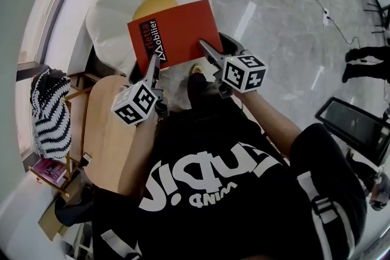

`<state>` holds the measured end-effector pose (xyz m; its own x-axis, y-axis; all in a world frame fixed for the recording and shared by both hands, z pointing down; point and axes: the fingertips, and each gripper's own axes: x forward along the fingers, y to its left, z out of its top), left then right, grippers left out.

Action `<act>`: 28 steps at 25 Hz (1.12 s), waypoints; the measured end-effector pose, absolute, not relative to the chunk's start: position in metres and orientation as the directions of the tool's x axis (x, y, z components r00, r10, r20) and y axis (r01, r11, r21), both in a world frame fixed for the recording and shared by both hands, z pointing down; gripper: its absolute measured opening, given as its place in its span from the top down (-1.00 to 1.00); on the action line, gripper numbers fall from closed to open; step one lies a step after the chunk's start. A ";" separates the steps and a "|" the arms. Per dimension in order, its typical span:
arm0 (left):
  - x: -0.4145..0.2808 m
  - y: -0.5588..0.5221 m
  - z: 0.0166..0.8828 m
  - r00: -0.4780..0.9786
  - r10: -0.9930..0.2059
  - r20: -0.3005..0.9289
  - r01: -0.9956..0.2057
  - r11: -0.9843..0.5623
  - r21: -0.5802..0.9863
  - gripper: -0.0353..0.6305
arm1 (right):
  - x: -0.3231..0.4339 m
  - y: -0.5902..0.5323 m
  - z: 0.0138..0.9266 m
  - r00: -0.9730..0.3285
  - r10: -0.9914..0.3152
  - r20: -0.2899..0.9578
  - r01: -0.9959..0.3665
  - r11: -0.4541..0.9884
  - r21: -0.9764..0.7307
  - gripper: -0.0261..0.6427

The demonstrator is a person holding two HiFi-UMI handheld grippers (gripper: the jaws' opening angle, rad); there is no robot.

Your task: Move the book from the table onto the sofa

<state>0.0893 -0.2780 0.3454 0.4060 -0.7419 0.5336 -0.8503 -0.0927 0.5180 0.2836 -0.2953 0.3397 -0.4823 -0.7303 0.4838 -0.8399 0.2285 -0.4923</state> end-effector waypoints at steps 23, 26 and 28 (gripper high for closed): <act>0.072 -0.336 0.359 0.285 -0.794 0.537 -0.864 0.030 0.503 0.10 | 0.263 -0.380 0.357 -0.574 -0.666 0.476 -0.798 0.324 -0.508 0.14; 0.065 -0.349 0.362 0.292 -0.792 0.536 -0.858 0.031 0.513 0.10 | 0.256 -0.392 0.357 -0.564 -0.670 0.483 -0.806 0.320 -0.498 0.14; 0.060 -0.358 0.366 0.295 -0.790 0.537 -0.856 0.031 0.517 0.10 | 0.251 -0.402 0.360 -0.558 -0.672 0.487 -0.810 0.315 -0.494 0.14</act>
<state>0.0596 -0.3583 0.3657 0.2954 -0.7899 0.5374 -0.8557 0.0314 0.5166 0.2509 -0.4015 0.3598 -0.5581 -0.6720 0.4868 -0.8104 0.3154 -0.4936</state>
